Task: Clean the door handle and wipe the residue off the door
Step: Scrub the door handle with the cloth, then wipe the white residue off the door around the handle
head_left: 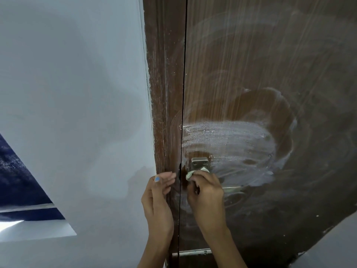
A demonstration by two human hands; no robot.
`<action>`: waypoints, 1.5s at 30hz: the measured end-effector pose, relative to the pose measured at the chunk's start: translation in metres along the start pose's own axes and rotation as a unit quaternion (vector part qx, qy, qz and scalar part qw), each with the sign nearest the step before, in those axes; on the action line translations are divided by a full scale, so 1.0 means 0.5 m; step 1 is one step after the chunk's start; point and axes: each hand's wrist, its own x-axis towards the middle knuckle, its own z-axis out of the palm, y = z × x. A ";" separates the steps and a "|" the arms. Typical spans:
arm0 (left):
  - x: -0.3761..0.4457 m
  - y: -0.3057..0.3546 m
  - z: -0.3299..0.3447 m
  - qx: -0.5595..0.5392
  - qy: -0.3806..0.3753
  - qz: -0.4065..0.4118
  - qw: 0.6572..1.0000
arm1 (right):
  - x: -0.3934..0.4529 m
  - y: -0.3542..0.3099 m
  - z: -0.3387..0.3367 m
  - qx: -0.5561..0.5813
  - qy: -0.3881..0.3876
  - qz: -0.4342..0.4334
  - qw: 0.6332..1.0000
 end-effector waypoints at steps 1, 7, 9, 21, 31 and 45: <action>-0.001 0.003 -0.001 0.010 -0.005 0.007 1.000 | 0.003 -0.002 -0.009 0.001 -0.012 0.012 1.000; 0.004 0.025 -0.009 0.072 -0.014 0.065 0.995 | 0.005 0.019 -0.068 0.223 0.009 0.147 0.964; 0.012 0.033 -0.007 0.092 -0.007 0.100 0.991 | 0.018 0.023 -0.089 0.356 0.059 0.202 0.910; 0.191 0.197 0.098 0.388 0.077 0.541 0.742 | 0.169 -0.028 -0.161 0.255 0.323 -0.037 0.910; 0.272 0.175 0.119 0.426 0.125 0.565 0.696 | 0.196 0.014 -0.102 0.084 0.287 -0.086 0.950; 0.273 0.174 0.114 0.379 0.112 0.583 0.710 | 0.192 -0.075 -0.071 0.078 0.266 -0.078 0.958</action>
